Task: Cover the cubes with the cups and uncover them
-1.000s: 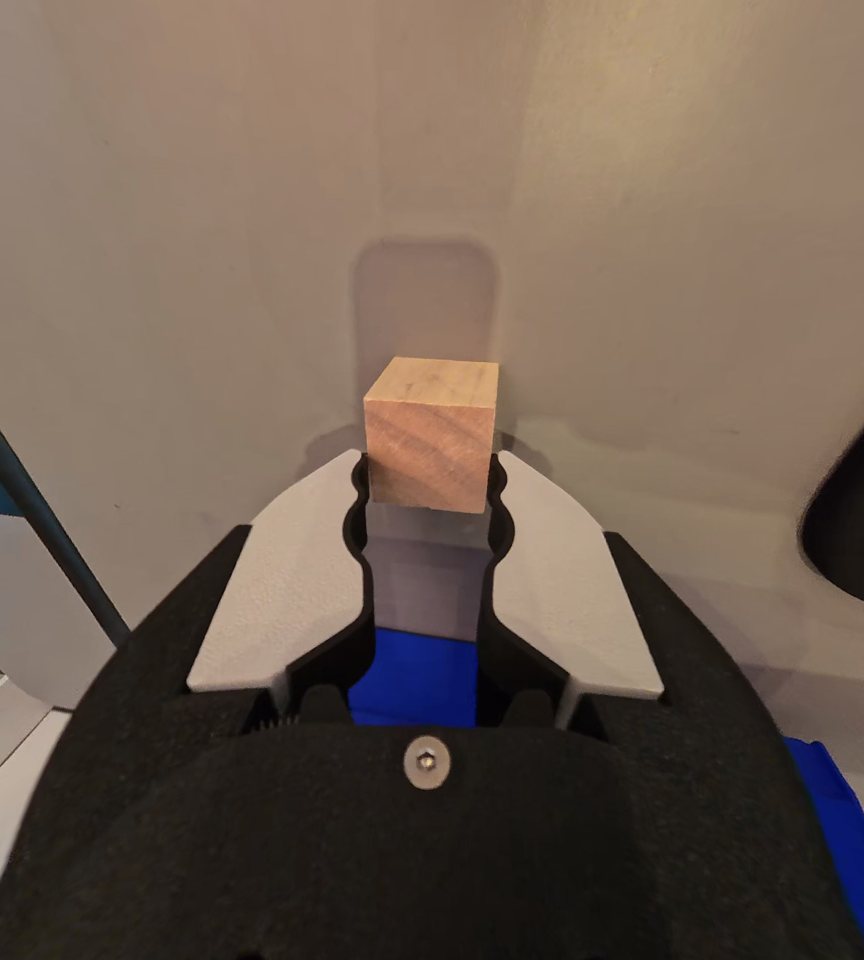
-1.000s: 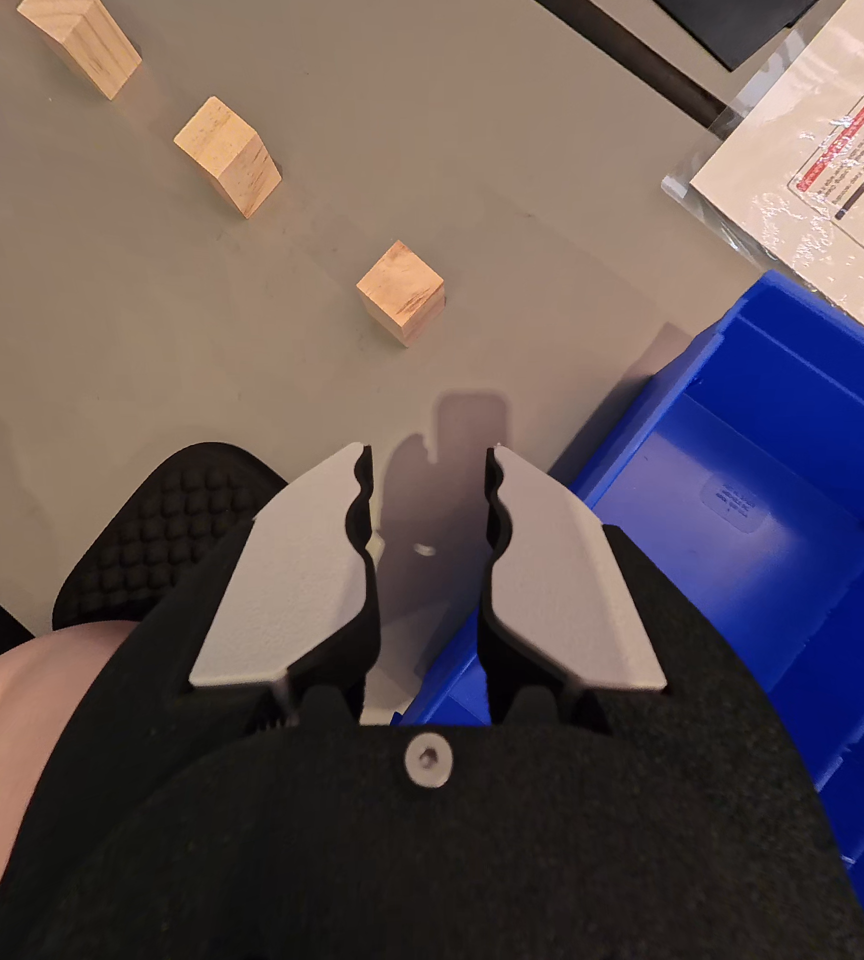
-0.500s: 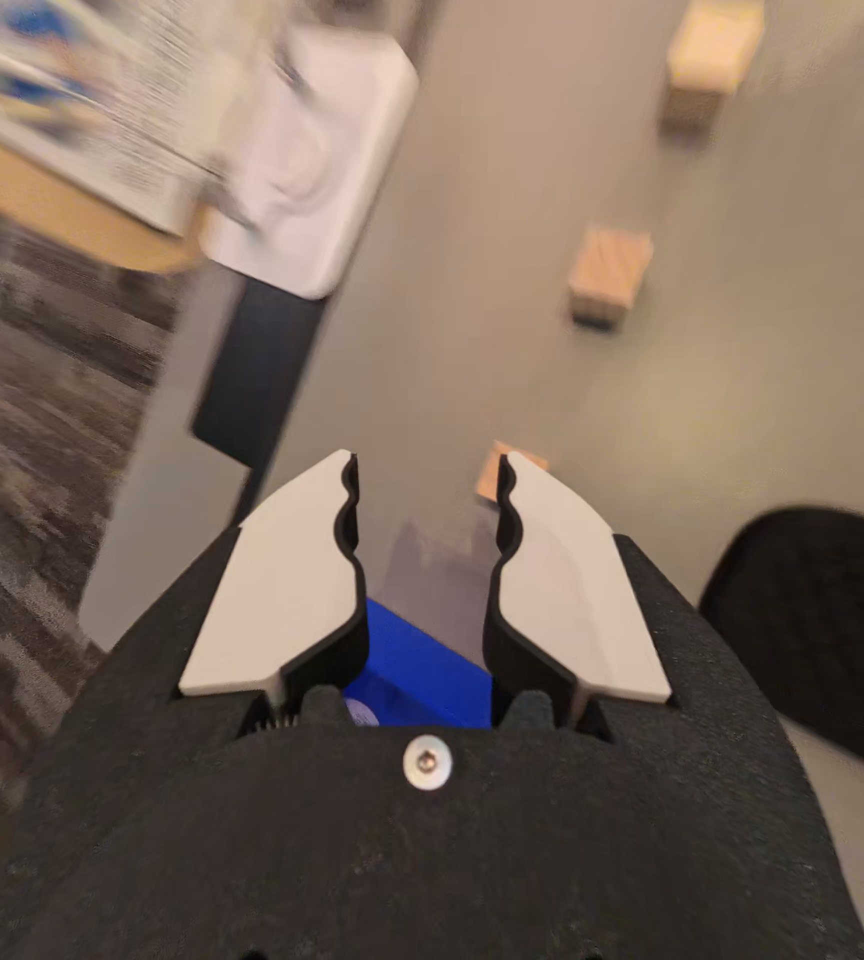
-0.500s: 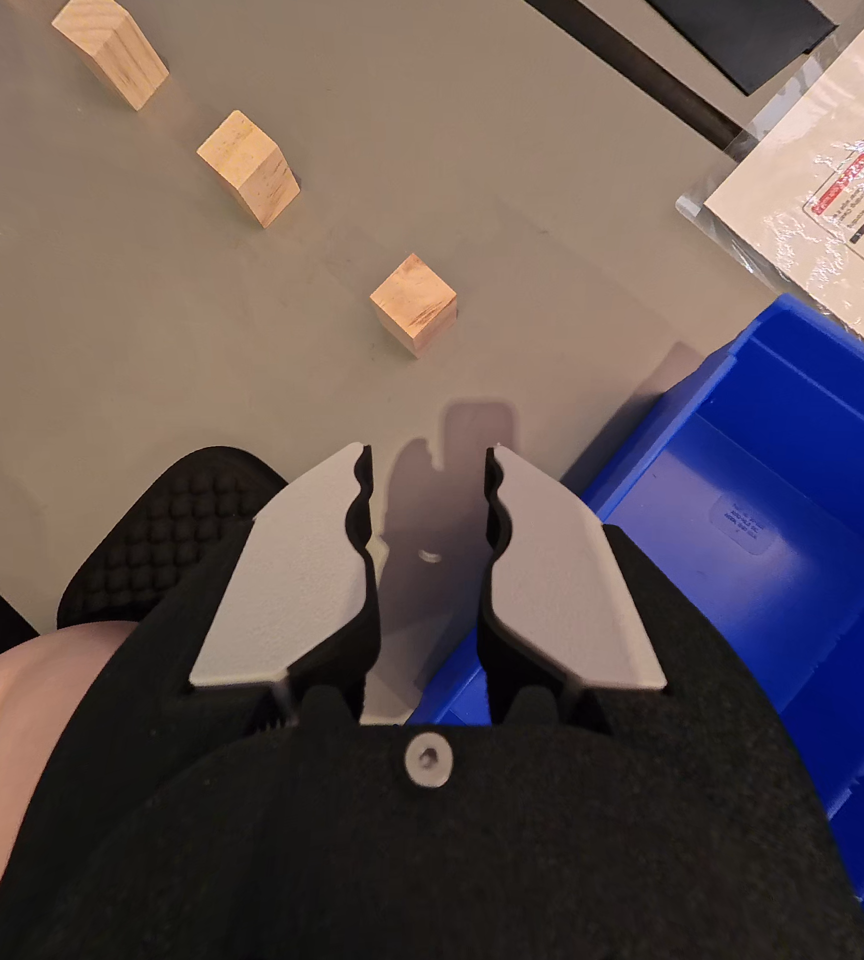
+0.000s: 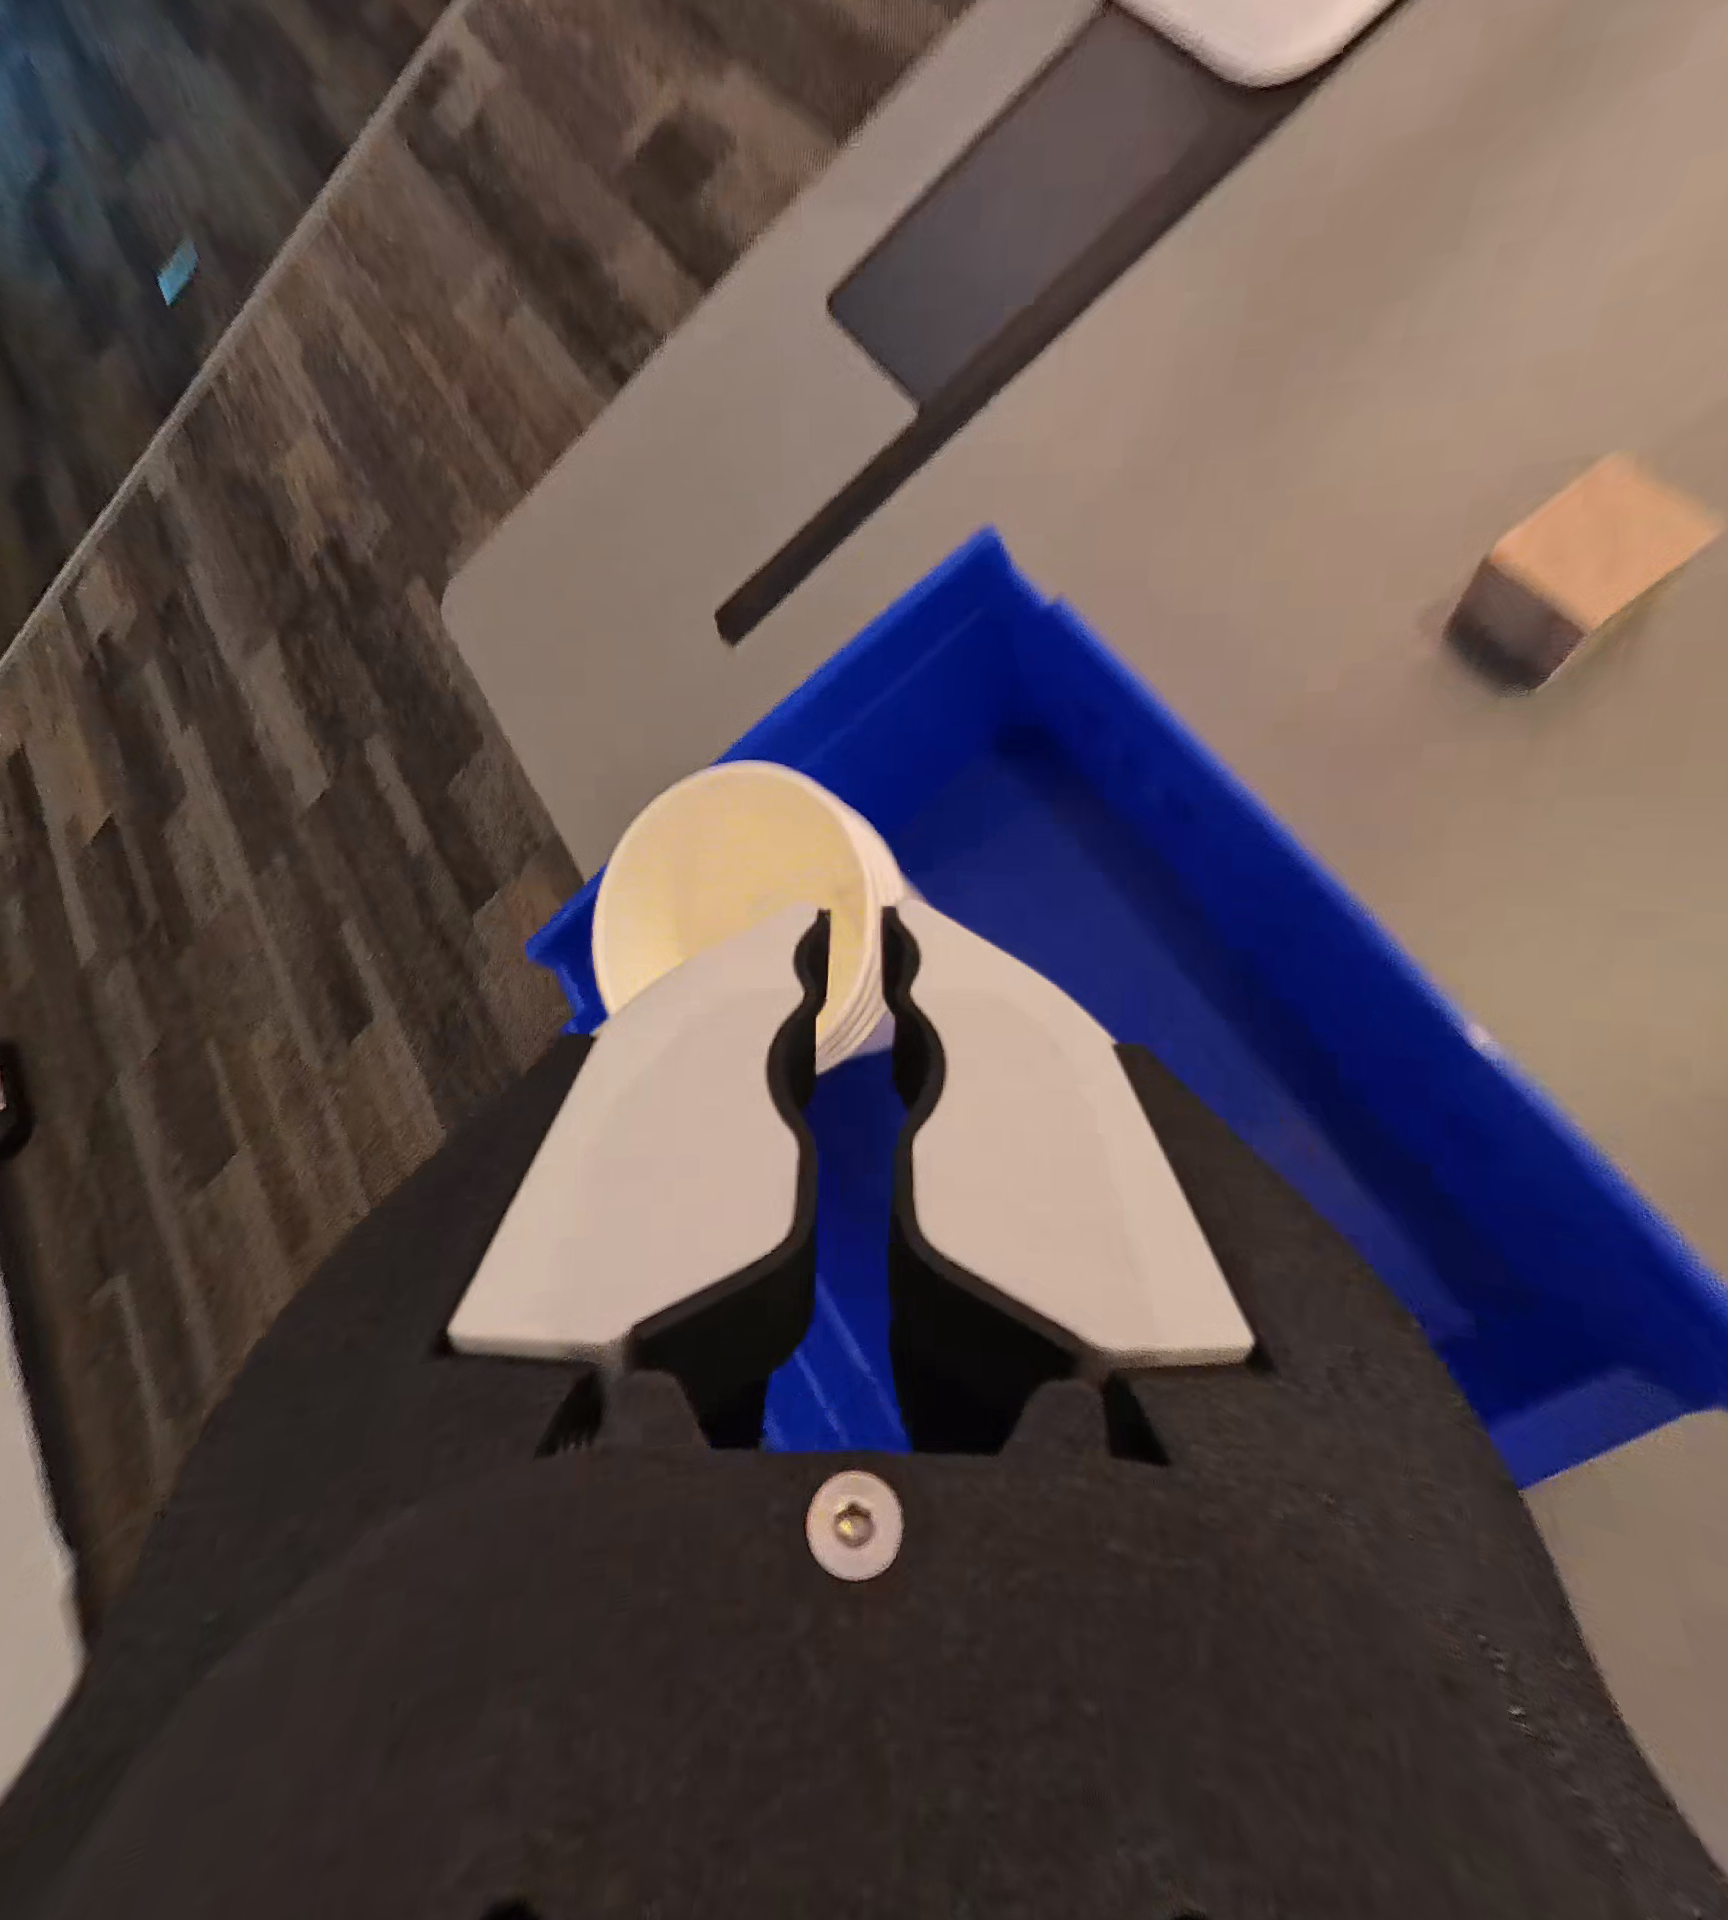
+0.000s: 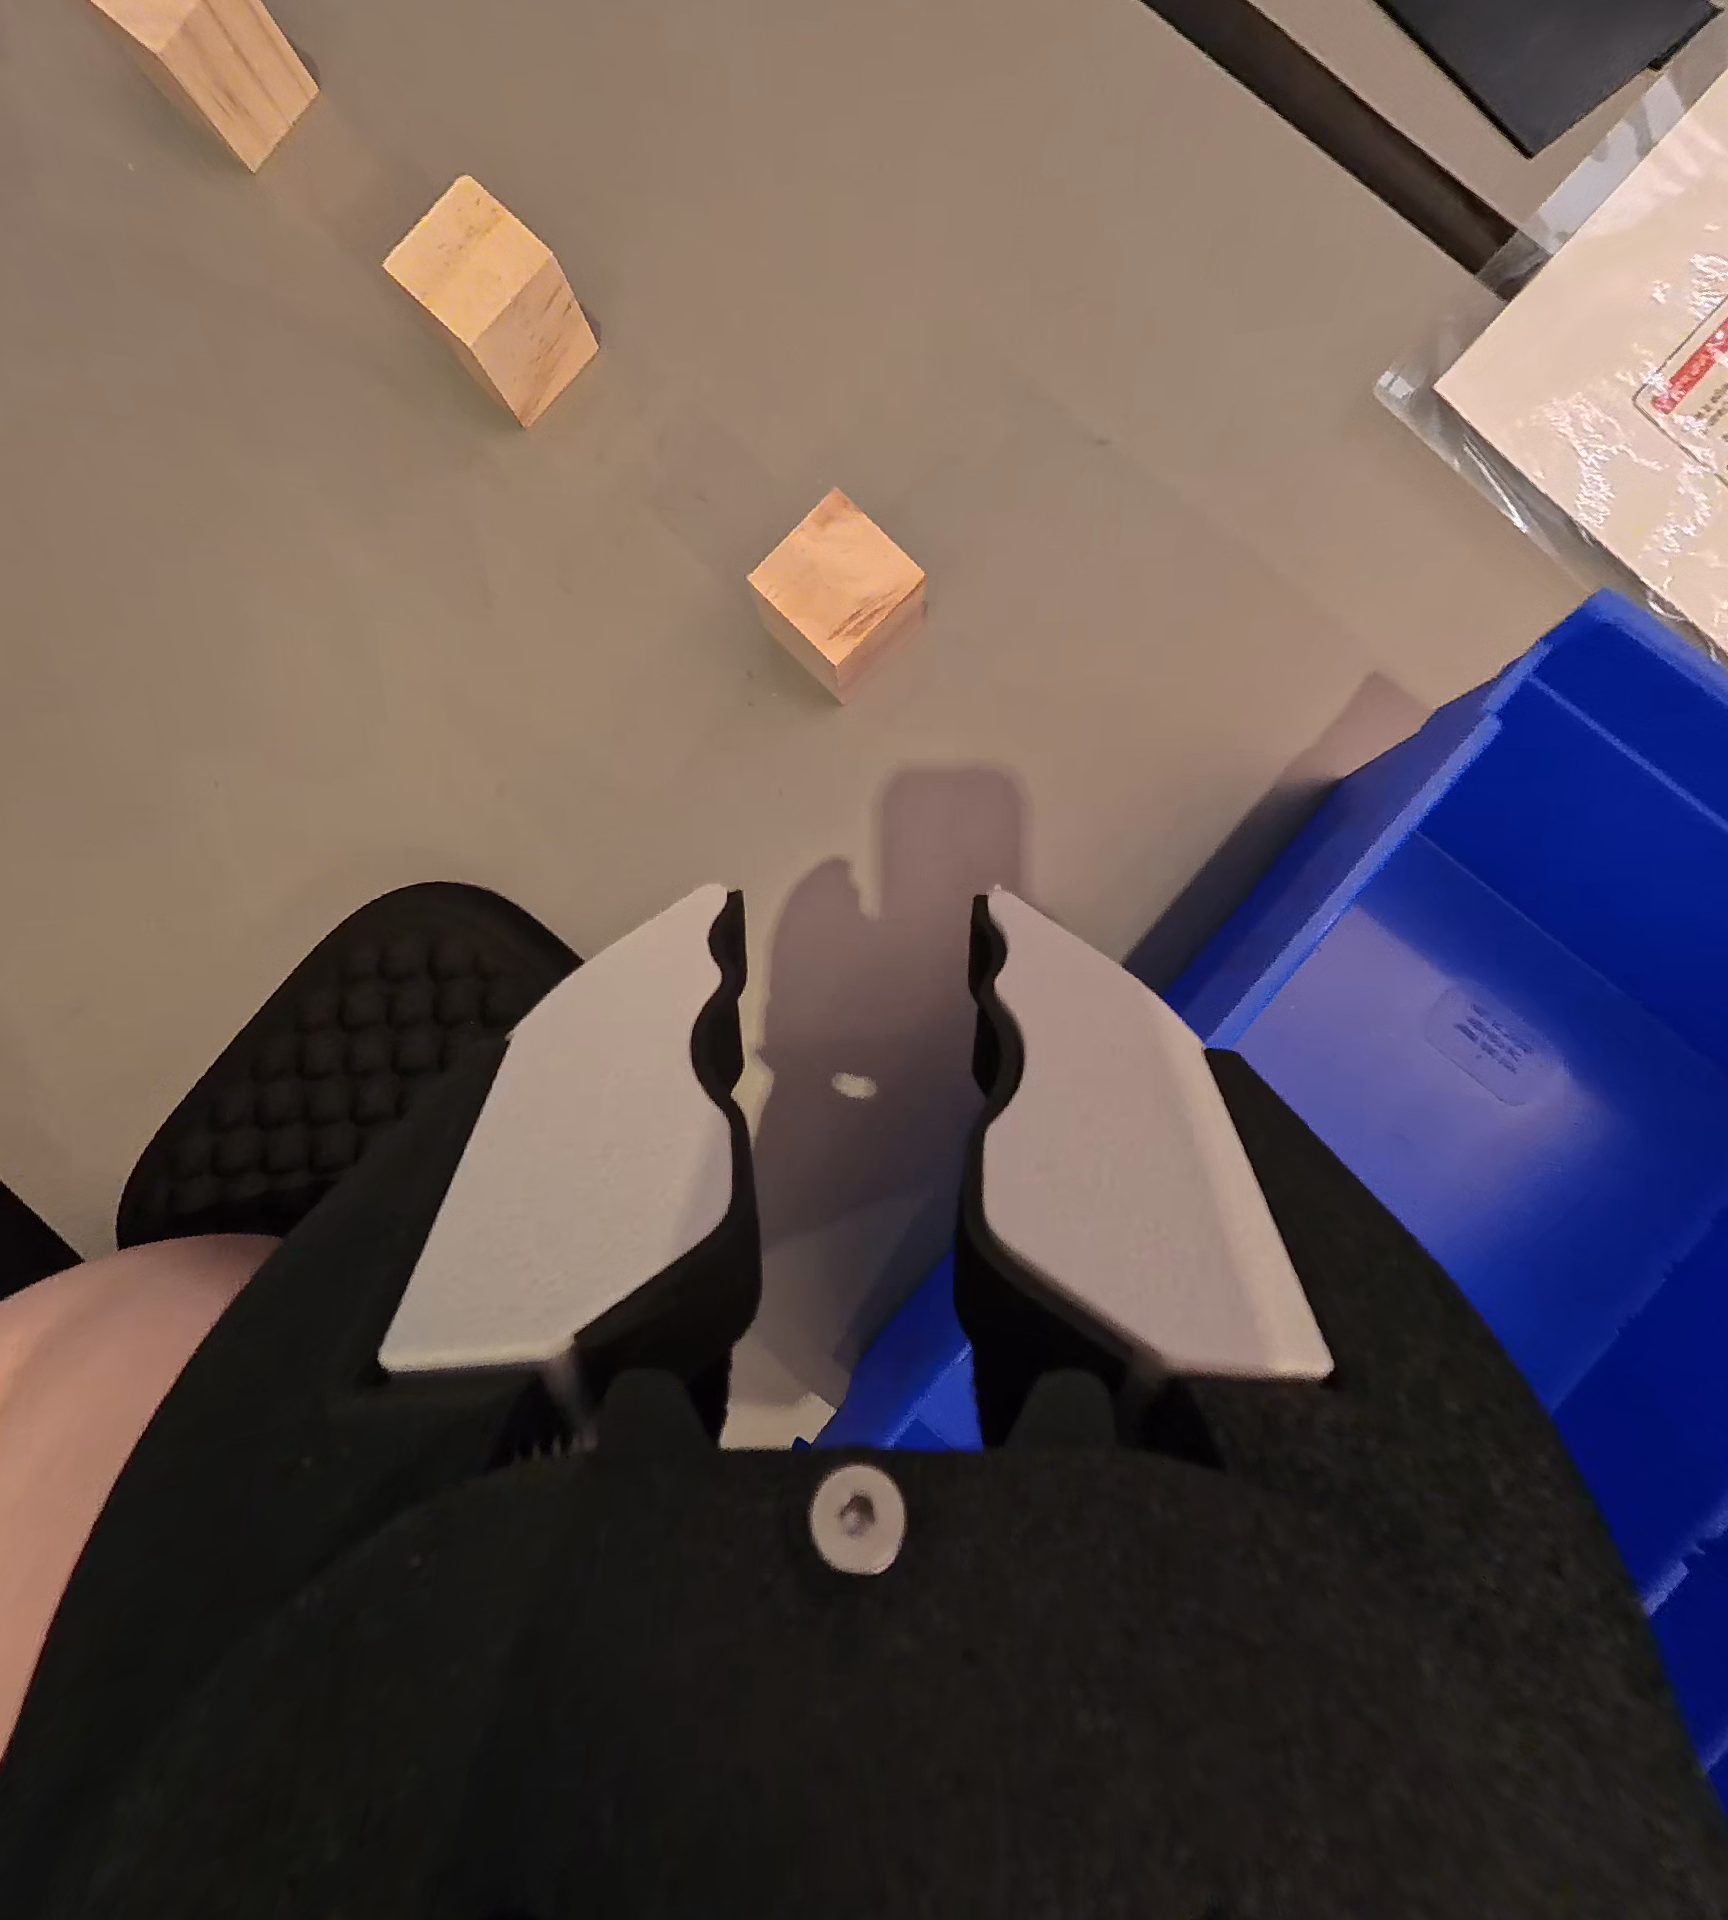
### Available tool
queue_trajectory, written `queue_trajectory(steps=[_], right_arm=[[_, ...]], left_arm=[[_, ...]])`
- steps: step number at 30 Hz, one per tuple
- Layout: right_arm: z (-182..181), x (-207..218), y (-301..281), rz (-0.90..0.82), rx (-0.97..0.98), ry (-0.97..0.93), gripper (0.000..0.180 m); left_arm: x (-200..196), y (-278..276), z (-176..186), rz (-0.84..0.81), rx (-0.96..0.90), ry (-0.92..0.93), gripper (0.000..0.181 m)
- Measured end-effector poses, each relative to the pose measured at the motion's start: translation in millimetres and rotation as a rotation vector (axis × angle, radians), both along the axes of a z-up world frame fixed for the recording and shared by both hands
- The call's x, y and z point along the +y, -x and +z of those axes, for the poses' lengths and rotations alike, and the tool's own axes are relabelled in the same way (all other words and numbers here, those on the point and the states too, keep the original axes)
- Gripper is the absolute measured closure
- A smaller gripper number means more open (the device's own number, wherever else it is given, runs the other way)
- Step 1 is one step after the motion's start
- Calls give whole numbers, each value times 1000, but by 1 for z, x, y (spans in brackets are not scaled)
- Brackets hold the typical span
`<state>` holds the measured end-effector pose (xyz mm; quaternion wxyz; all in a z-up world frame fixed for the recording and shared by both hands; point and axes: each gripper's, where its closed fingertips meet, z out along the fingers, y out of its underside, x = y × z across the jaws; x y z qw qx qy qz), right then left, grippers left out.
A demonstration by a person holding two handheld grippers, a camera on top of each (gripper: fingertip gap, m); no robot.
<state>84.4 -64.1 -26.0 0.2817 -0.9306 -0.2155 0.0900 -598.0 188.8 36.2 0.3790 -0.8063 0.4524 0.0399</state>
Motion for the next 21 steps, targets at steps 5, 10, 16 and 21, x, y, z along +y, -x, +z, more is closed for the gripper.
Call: queue_trajectory(steps=[5, 10, 16, 21], right_arm=[[-3, 0, 3, 9, -9, 16, 139], [-5, 0, 4, 12, -11, 28, 139], [-7, -1, 4, 9, -11, 38, 139], [-9, -1, 4, 9, -14, 48, 139]], left_arm=[[3, 21, -31, 10, 237, 85, 169], [7, 21, -44, -5, 306, 132, 174], [11, 19, -49, -31, 349, 131, 171], [13, 20, -51, -31, 358, 147, 171]])
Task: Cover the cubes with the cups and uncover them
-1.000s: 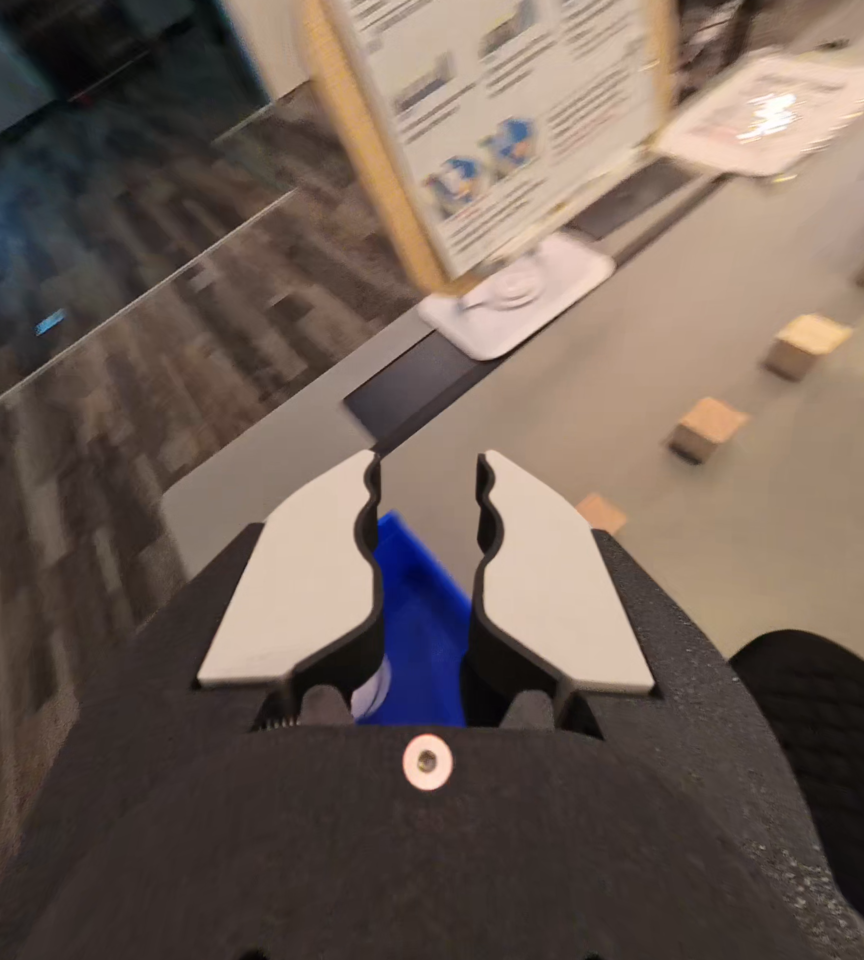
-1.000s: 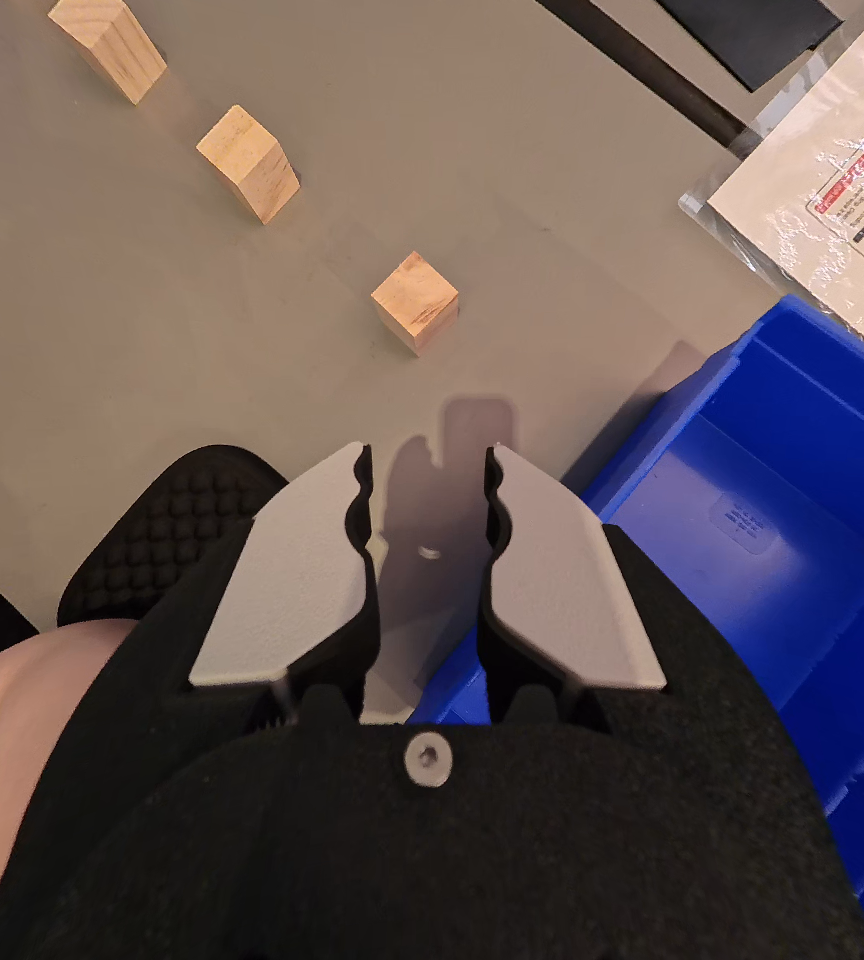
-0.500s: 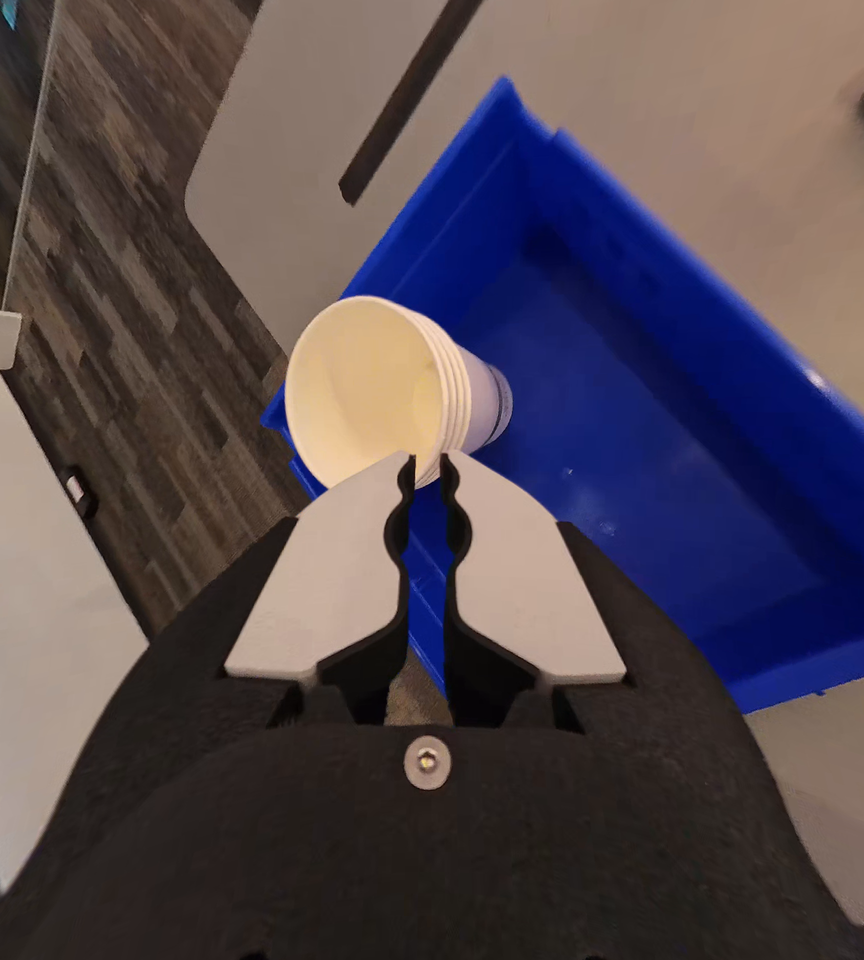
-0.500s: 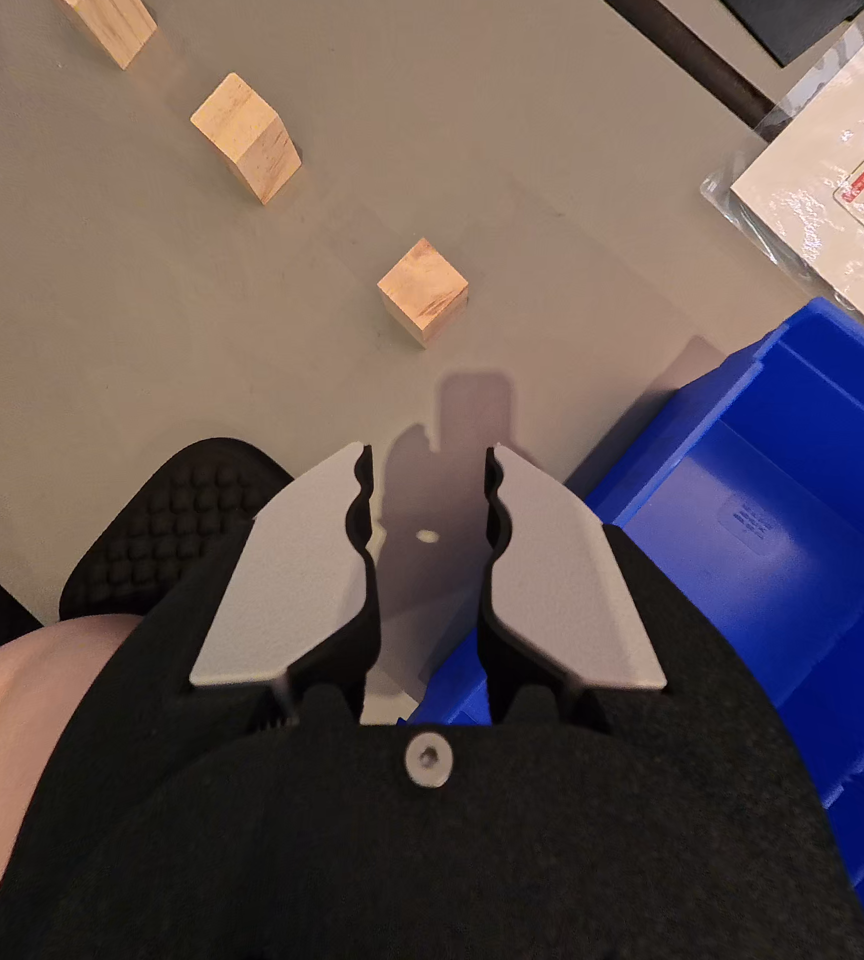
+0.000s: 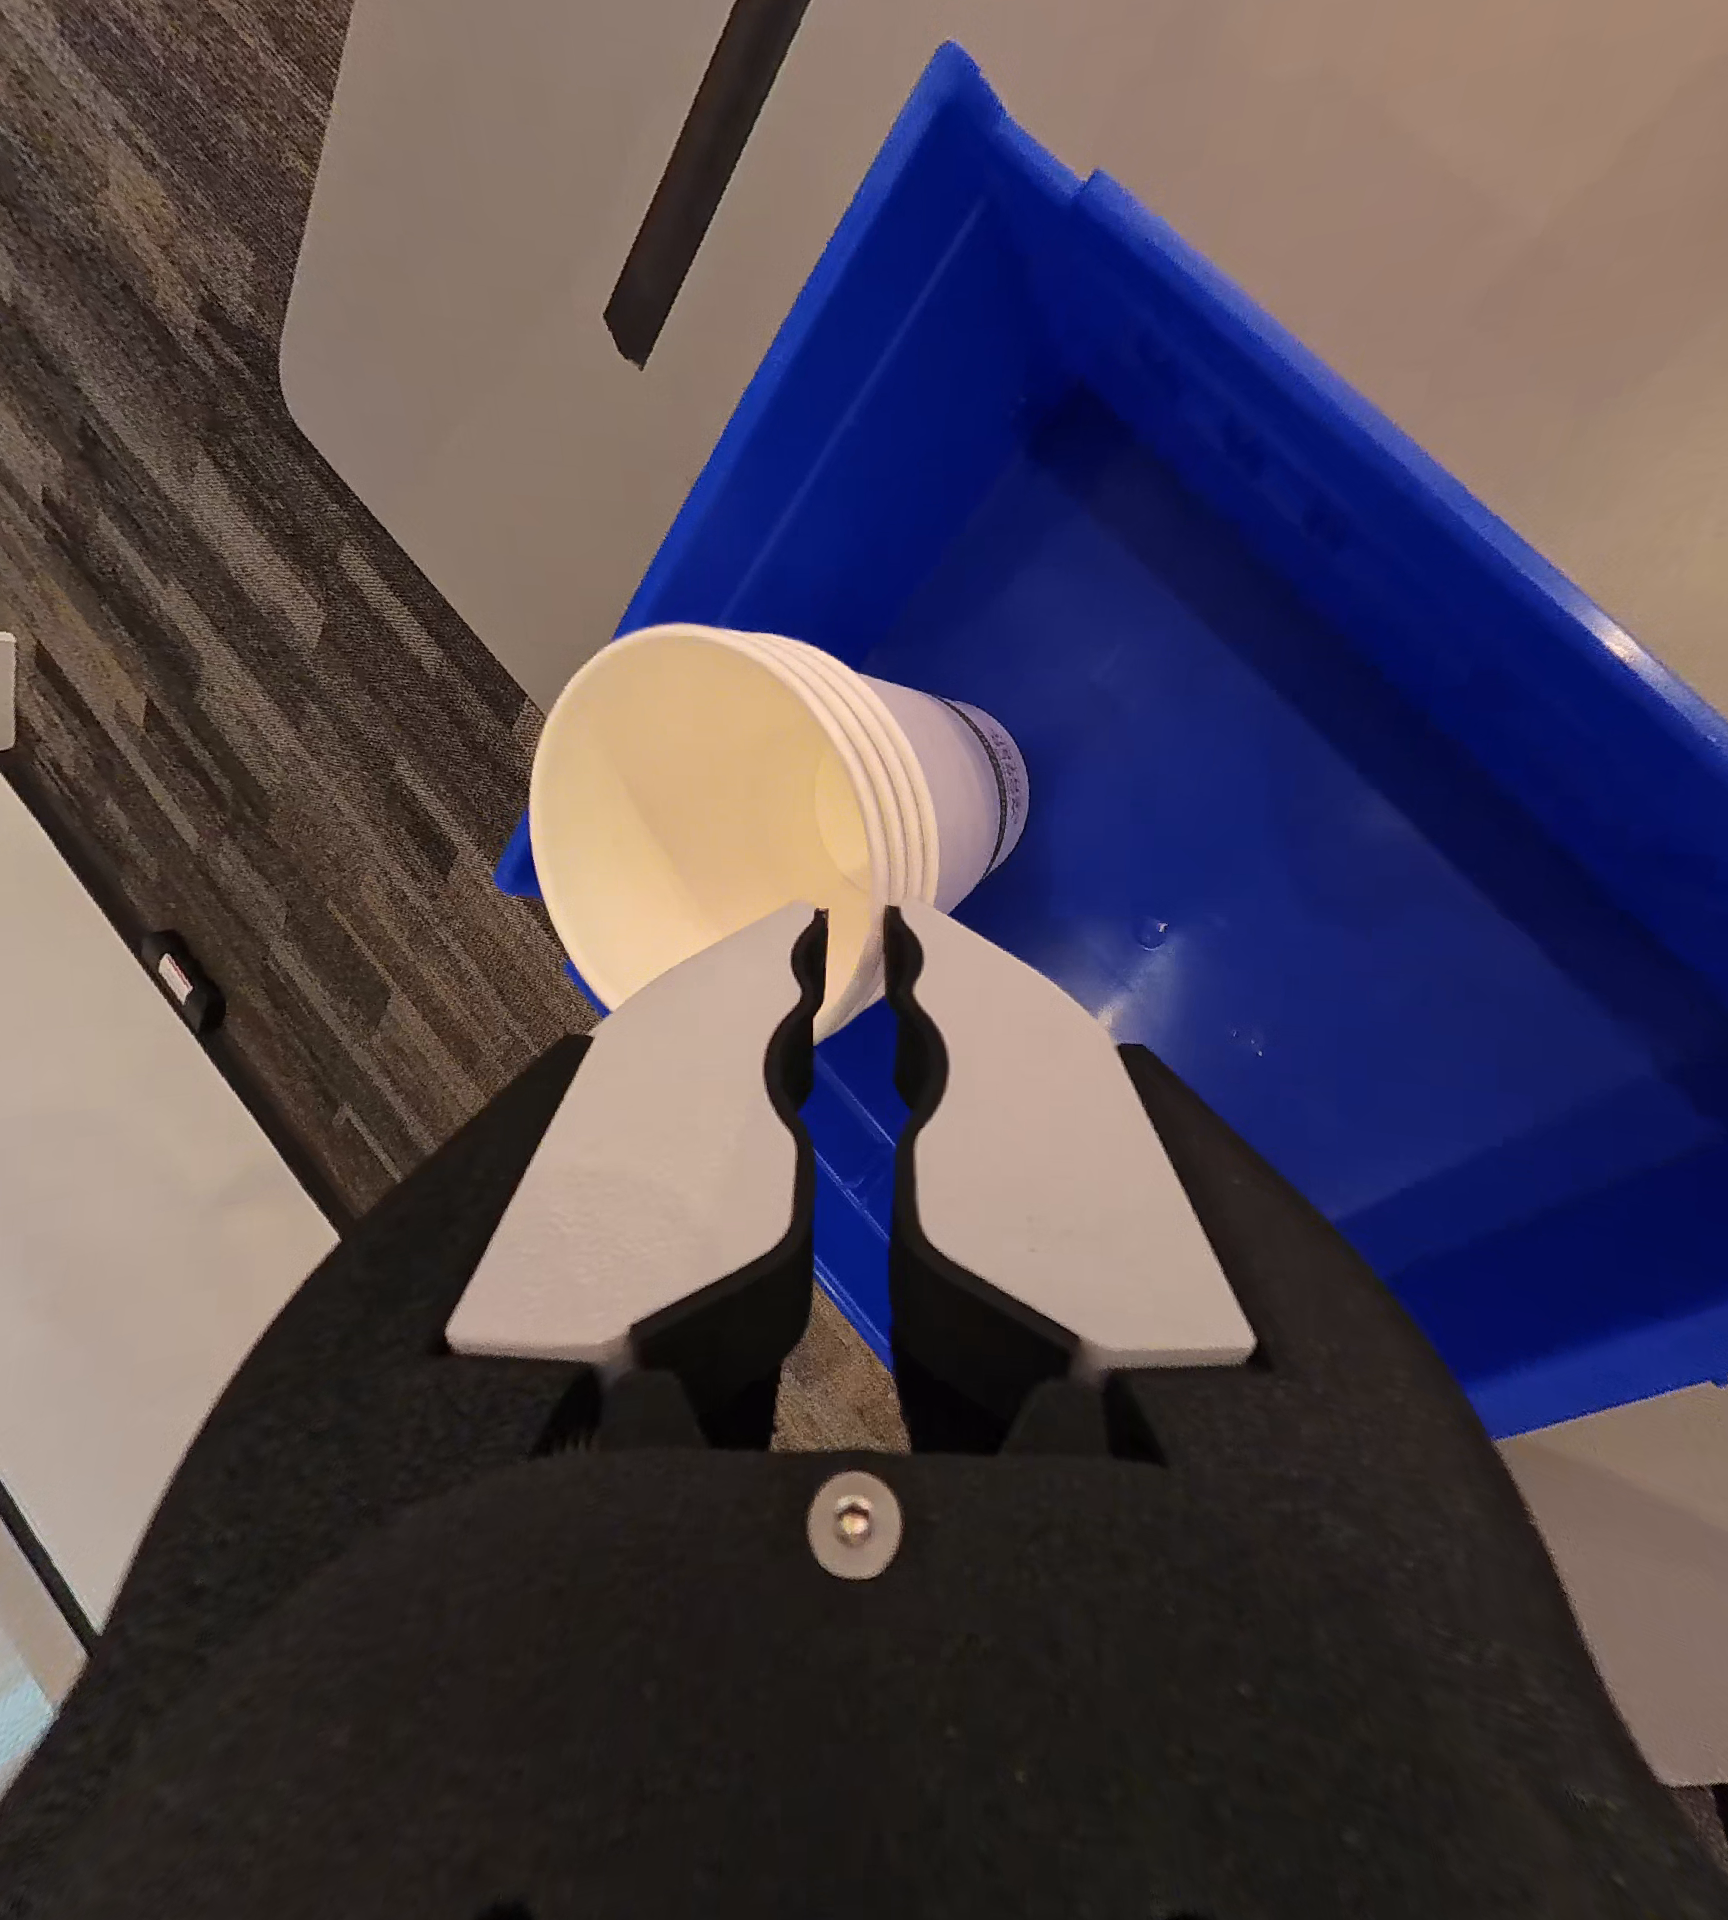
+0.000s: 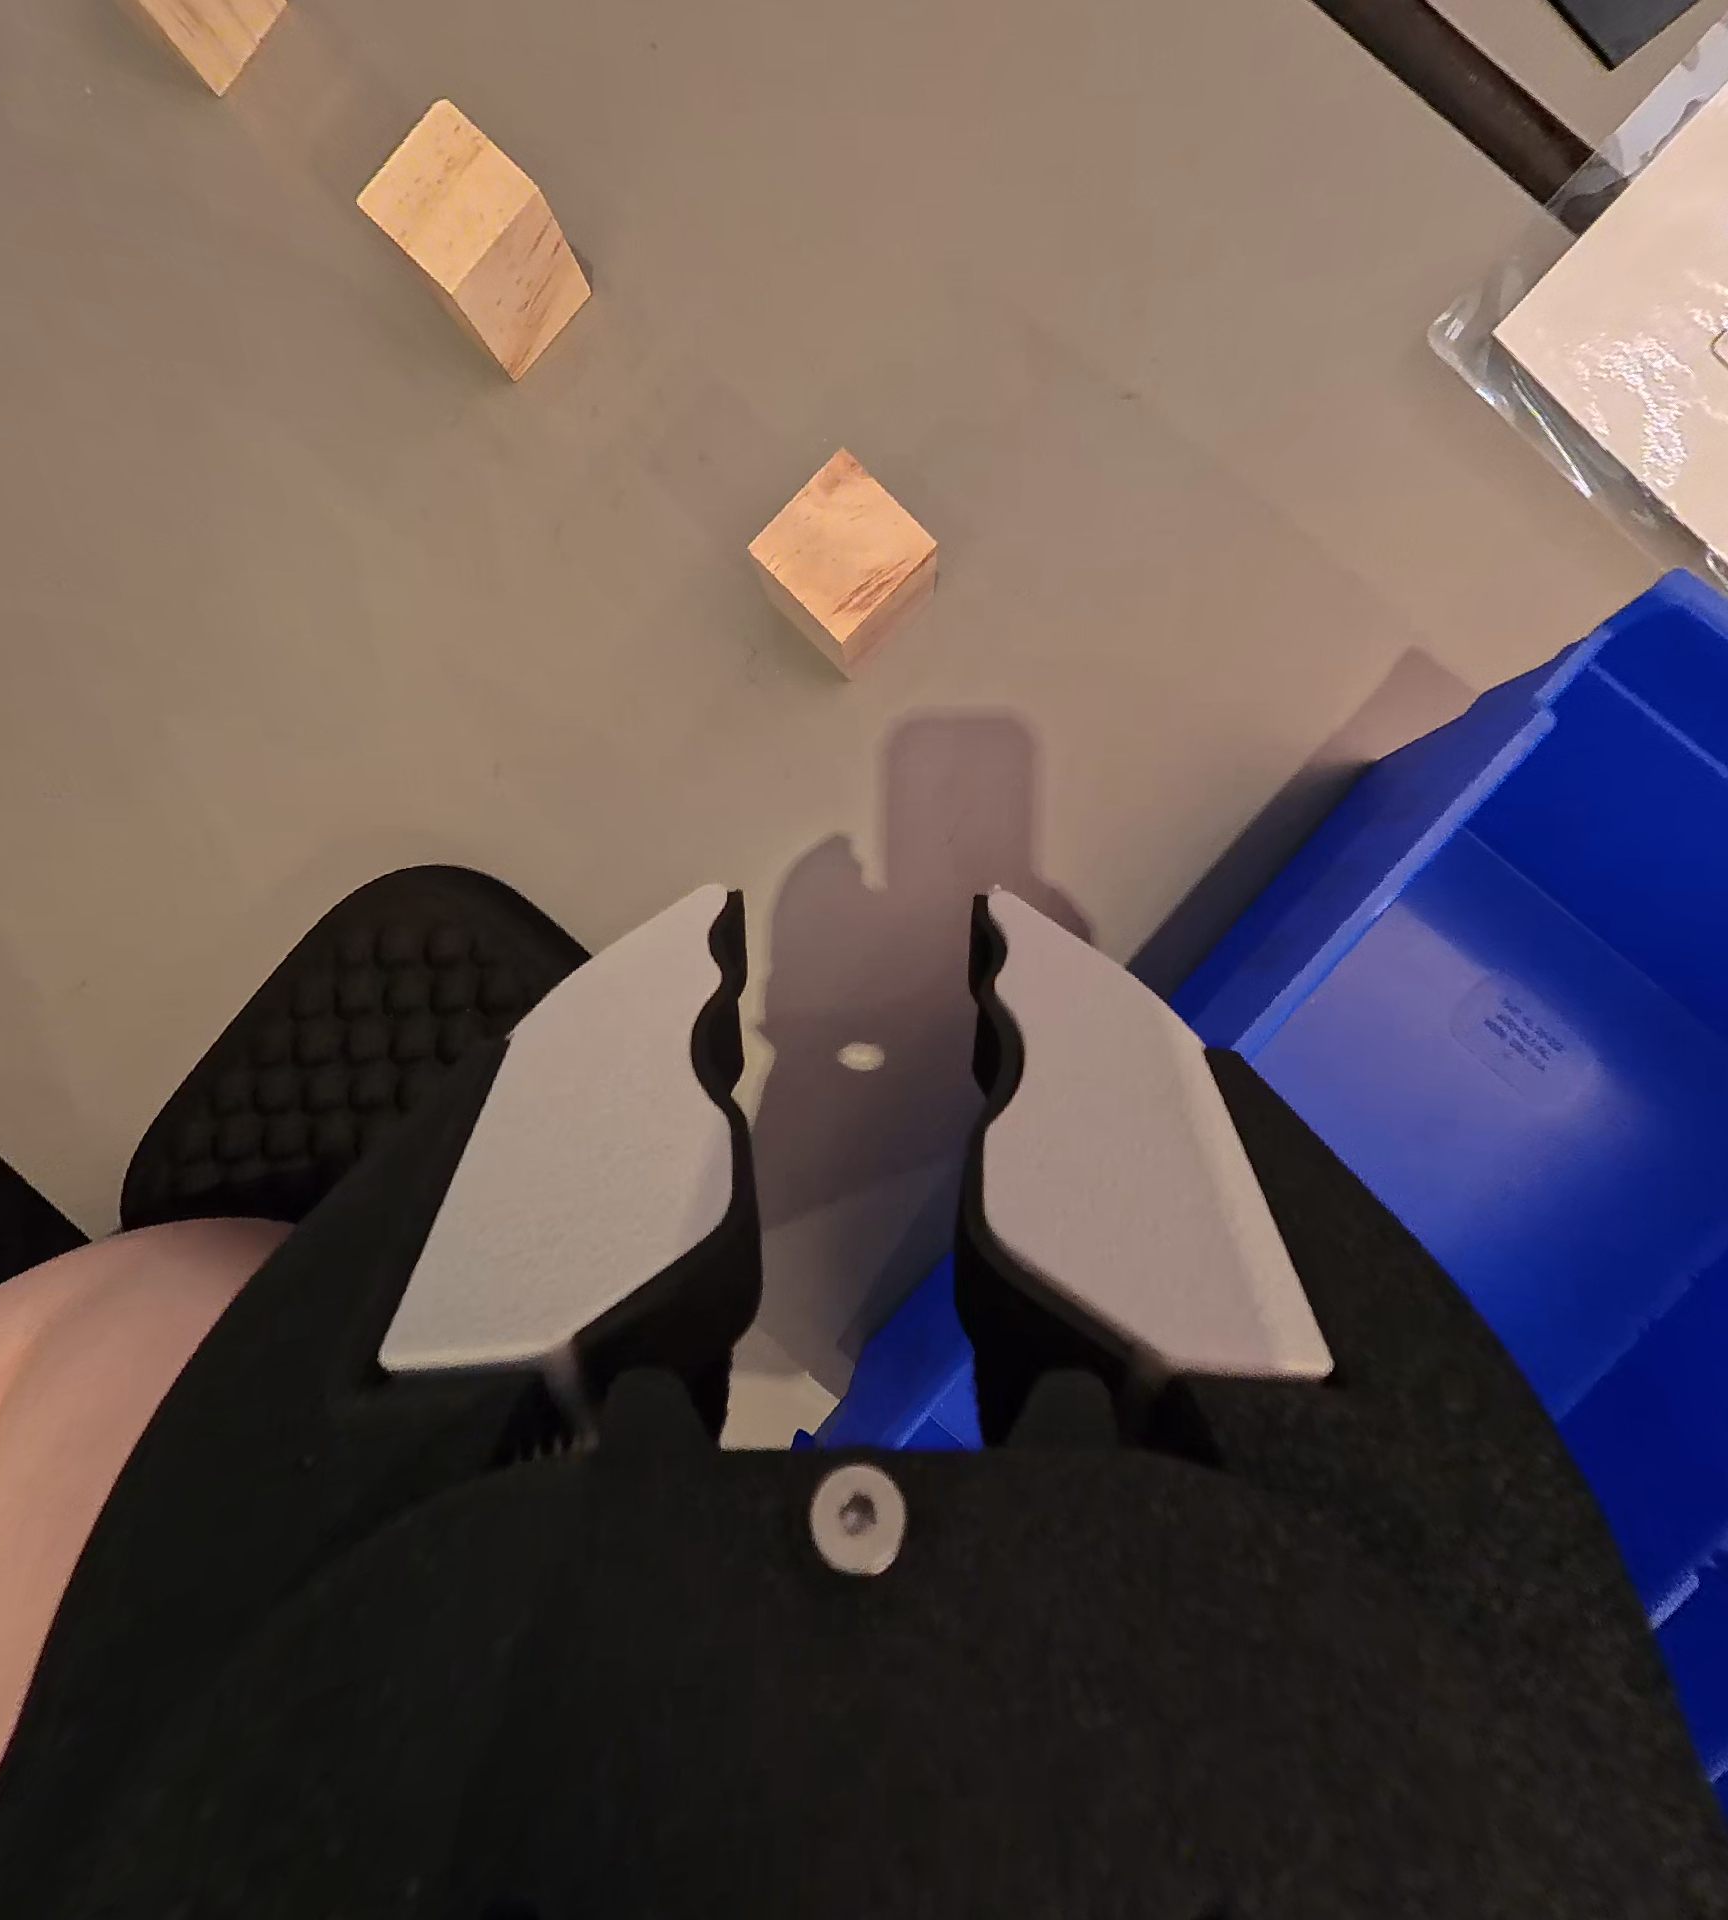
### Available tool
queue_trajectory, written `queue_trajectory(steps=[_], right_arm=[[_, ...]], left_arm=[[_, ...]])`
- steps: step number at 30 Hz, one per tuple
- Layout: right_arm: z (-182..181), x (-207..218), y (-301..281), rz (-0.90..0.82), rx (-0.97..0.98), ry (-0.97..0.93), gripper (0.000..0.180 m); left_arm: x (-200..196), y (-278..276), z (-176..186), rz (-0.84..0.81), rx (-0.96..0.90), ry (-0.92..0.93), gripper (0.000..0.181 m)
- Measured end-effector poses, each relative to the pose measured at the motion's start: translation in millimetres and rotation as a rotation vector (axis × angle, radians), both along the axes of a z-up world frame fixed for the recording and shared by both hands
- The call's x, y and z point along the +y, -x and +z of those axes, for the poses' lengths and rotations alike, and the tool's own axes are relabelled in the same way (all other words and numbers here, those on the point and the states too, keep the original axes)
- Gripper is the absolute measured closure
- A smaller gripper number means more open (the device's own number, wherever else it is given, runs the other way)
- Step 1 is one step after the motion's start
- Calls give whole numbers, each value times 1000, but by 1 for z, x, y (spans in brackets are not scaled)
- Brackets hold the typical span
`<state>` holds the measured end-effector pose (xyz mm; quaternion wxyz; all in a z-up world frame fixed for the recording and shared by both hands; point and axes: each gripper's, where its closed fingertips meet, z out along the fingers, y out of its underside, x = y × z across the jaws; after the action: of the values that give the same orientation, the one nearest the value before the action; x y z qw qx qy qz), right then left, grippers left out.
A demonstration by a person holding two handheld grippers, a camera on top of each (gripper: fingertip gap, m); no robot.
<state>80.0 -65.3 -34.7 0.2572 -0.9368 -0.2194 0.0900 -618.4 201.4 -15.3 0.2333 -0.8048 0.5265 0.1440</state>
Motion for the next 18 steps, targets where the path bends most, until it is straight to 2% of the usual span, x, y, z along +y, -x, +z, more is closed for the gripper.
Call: queue_trajectory(steps=[18], right_arm=[[0, 1, 2, 3, -4, 11, 139]], left_arm=[[2, 3, -6, 14, 0, 29, 172]])
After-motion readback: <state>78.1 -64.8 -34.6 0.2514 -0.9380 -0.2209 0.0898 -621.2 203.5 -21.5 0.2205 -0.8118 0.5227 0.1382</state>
